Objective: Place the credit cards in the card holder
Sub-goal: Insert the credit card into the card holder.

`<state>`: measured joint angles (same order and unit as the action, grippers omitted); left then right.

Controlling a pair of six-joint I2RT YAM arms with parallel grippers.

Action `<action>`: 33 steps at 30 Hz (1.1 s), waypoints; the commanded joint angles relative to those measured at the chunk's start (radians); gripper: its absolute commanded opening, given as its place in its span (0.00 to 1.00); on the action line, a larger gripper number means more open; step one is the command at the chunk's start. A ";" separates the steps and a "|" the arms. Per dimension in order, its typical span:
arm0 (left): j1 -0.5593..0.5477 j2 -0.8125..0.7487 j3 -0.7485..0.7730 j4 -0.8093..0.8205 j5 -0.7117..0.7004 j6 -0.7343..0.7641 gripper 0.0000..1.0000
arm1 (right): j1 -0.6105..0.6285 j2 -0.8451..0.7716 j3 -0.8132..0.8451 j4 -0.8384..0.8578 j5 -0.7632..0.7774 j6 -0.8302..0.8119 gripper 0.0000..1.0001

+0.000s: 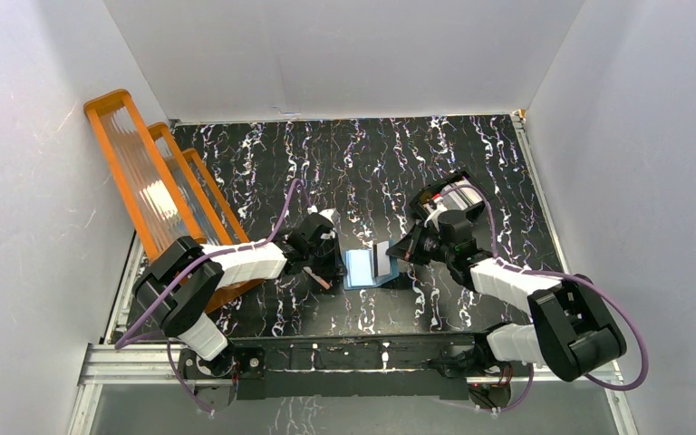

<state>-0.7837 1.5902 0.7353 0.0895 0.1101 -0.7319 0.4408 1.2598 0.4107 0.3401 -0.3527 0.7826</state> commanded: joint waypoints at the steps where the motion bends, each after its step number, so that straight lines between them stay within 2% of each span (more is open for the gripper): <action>1: -0.005 0.024 -0.002 -0.046 -0.015 0.022 0.00 | -0.002 0.023 -0.014 0.066 0.029 -0.019 0.00; 9: -0.005 0.019 -0.008 -0.041 -0.012 0.015 0.00 | -0.003 0.074 -0.053 0.169 -0.011 0.018 0.00; 20: -0.007 0.024 -0.010 -0.036 -0.008 0.012 0.00 | -0.003 0.084 -0.111 0.186 -0.014 0.025 0.00; 33: -0.011 0.026 -0.006 -0.034 -0.006 0.010 0.00 | -0.001 0.134 -0.099 0.211 -0.041 0.031 0.00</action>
<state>-0.7837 1.5944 0.7349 0.0994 0.1150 -0.7334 0.4389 1.3750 0.3080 0.5278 -0.3771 0.8288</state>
